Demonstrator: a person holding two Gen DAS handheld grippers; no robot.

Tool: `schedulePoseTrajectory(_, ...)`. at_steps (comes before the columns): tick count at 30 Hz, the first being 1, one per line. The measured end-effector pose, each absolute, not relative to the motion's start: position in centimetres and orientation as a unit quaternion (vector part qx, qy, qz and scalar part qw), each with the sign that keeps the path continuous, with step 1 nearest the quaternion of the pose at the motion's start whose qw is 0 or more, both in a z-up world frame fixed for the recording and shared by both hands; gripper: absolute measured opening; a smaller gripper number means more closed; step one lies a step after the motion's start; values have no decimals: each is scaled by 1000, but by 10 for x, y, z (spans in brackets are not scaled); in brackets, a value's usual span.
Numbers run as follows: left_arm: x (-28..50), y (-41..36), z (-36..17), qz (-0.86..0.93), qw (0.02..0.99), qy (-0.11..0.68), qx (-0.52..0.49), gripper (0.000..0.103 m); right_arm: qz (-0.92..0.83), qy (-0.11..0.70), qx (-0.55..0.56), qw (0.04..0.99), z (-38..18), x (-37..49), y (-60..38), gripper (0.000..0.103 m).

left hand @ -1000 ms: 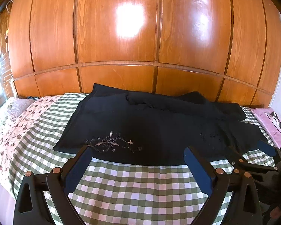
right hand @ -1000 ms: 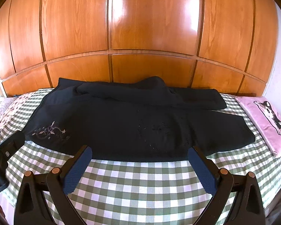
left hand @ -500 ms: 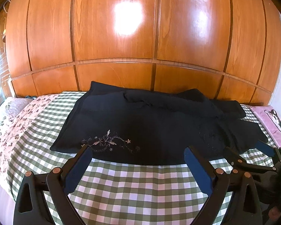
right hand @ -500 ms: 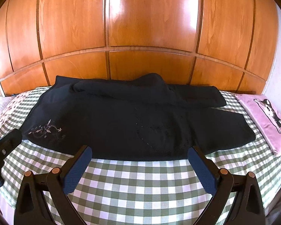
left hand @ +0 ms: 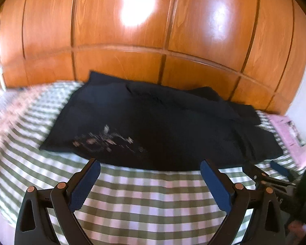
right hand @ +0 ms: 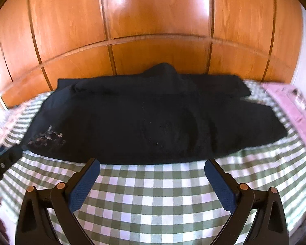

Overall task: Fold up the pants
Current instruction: 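Grasp the black garment's edges with the left and right grippers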

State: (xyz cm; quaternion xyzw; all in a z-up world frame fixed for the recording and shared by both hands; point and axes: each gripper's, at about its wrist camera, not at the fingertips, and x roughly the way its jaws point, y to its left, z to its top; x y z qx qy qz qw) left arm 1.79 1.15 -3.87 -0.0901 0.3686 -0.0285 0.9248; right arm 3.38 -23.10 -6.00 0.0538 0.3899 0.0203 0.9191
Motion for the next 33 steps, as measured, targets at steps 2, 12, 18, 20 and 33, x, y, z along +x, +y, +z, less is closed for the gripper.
schedulePoseTrajectory(2,25,28,-50,-44,913,385,-124,103,23,396,92,913,-66,33,-250,103)
schedulePoseTrajectory(12,61,154,-116,0,846,440,-302,103,-40,411,351,841,-127,27,-413,71)
schedulePoseTrajectory(18,80,194,-137,30,821,436,-367,92,-49,373,423,824,-145,51,-461,64)
schedulePoseTrajectory(20,87,203,-141,38,811,438,-386,79,-51,366,438,820,-151,62,-470,64)
schedulePoseTrajectory(33,106,221,-141,75,803,427,-410,8,-75,396,425,811,-157,107,-497,14)
